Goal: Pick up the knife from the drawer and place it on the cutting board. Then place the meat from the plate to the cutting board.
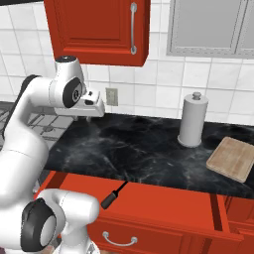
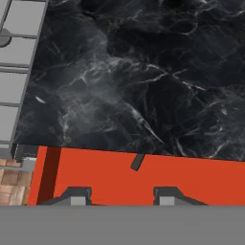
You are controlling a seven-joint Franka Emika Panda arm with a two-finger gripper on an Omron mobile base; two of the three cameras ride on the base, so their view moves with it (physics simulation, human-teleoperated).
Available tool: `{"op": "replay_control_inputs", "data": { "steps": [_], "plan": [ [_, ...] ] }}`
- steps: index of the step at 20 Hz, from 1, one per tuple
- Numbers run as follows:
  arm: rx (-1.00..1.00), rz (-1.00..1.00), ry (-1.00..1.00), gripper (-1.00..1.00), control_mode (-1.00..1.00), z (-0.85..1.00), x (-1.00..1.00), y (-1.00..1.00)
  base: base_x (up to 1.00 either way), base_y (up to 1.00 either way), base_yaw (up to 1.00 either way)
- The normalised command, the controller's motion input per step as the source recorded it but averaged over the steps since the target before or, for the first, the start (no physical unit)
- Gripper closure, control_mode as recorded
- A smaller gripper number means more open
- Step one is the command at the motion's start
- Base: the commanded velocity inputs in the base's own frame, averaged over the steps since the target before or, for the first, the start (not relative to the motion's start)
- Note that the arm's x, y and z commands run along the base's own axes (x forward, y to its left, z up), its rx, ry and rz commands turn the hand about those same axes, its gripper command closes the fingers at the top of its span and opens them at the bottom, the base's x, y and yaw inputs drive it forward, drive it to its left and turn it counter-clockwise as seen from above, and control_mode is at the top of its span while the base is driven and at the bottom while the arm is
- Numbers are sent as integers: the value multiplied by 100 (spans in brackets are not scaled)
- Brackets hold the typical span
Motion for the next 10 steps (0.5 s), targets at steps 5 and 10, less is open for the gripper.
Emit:
{"op": "replay_control_inputs", "data": {
  "steps": [5,10],
  "plan": [
    [0,0,-1,-100,-100,0,-26,0,0,0,0],
    [0,-3,-1,-100,-100,0,-75,0,0,0,0]
  ]
}}
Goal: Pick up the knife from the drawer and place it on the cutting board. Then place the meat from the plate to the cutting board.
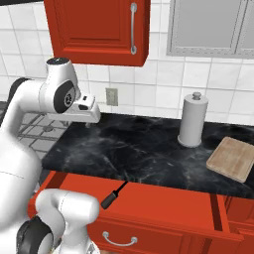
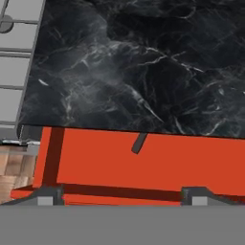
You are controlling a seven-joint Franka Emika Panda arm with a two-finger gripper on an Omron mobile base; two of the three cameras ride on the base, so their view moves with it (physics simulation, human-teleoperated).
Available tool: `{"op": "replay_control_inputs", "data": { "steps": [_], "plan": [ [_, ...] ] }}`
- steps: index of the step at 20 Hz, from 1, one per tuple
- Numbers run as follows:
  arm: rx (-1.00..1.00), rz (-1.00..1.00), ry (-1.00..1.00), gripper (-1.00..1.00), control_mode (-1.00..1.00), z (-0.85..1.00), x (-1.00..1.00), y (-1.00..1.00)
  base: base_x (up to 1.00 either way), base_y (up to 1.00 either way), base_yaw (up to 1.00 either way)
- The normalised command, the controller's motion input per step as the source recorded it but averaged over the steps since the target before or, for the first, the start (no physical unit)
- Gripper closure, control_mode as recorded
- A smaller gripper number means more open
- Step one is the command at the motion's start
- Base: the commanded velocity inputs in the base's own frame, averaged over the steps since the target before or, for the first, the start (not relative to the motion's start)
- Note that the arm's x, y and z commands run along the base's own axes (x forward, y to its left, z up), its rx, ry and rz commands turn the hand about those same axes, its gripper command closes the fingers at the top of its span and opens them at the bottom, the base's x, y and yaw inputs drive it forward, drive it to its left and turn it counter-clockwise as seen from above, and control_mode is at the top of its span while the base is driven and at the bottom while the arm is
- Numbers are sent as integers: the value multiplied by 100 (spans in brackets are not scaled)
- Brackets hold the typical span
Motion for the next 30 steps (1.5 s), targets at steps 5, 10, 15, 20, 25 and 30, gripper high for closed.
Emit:
{"op": "replay_control_inputs", "data": {
  "steps": [5,10,15,20,25,30],
  "plan": [
    [0,-5,0,-100,-100,0,-66,-1,0,0,0],
    [0,-6,0,-100,-100,-2,-31,-1,0,0,0],
    [0,-4,0,-100,-100,-4,-40,-11,0,0,0],
    [0,-1,0,-100,-100,0,-19,-13,0,0,0],
    [0,0,0,-100,100,0,0,0,0,0,0],
    [0,0,0,-100,100,0,0,0,-60,-15,-13]
  ]
}}
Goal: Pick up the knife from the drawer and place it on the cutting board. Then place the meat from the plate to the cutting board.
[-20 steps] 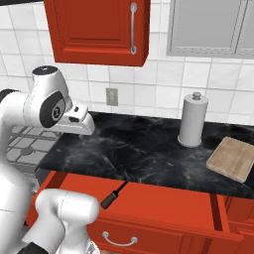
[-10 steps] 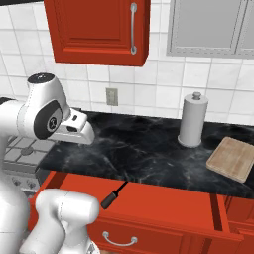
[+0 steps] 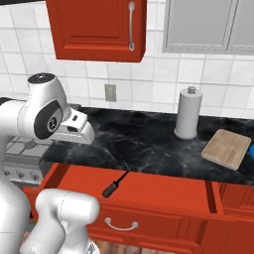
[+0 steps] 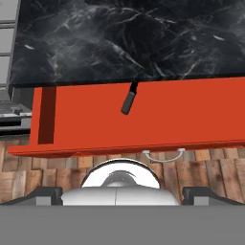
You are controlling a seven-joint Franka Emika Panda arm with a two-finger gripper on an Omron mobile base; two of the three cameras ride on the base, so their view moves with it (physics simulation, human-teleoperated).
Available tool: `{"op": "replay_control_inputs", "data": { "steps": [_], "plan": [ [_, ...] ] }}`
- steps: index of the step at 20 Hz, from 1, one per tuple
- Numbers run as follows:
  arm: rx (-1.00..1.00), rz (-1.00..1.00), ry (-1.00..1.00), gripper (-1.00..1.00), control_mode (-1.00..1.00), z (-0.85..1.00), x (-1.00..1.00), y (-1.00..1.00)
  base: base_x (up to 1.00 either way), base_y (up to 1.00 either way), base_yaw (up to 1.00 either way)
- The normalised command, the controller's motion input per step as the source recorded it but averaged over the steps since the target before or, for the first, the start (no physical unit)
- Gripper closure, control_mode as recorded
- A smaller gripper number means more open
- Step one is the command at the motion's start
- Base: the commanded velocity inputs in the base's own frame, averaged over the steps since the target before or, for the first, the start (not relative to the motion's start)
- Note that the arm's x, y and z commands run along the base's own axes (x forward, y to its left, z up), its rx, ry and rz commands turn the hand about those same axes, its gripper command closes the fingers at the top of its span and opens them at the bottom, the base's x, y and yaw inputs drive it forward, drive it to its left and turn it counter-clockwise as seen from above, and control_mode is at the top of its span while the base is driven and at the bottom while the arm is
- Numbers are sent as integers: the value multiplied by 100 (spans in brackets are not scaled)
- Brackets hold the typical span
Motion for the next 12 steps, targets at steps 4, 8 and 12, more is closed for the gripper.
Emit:
{"op": "replay_control_inputs", "data": {
  "steps": [4,8,12],
  "plan": [
    [0,0,0,-100,100,0,0,0,-46,-3,-7],
    [0,0,0,-100,100,0,0,0,-36,0,-3],
    [0,0,0,-100,100,0,0,0,-14,0,0]
  ]
}}
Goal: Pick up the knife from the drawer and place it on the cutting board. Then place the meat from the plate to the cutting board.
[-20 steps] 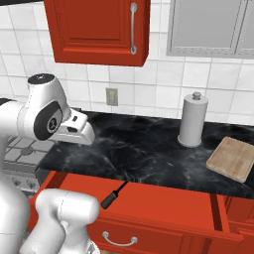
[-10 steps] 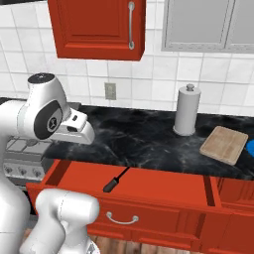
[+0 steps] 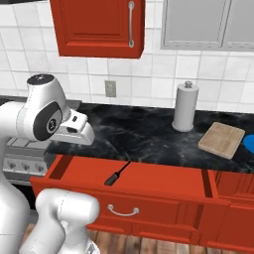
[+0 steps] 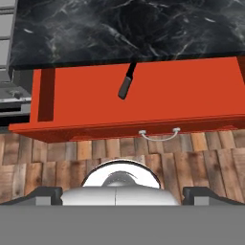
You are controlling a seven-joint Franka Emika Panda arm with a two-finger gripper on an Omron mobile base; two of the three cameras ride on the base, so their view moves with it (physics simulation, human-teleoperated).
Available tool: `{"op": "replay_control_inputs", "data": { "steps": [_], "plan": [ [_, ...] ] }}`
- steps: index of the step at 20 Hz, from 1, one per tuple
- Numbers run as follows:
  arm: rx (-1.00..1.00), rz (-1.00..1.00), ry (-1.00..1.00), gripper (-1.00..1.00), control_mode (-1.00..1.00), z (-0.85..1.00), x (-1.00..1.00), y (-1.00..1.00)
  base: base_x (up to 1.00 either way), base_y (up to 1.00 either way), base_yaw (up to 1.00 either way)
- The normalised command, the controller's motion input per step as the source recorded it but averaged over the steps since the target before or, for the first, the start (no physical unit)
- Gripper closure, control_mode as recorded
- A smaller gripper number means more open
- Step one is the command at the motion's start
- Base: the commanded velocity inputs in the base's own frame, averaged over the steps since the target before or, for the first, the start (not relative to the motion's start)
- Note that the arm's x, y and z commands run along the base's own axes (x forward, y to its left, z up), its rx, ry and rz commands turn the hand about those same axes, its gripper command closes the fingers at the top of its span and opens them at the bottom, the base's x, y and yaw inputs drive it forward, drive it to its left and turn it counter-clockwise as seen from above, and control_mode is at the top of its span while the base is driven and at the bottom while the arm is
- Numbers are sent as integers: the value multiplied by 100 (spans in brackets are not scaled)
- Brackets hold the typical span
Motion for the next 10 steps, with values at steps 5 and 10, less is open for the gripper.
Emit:
{"op": "replay_control_inputs", "data": {
  "steps": [5,10],
  "plan": [
    [0,0,0,-100,100,0,0,0,-49,0,0],
    [0,0,0,-100,100,0,0,0,-69,0,0]
  ]
}}
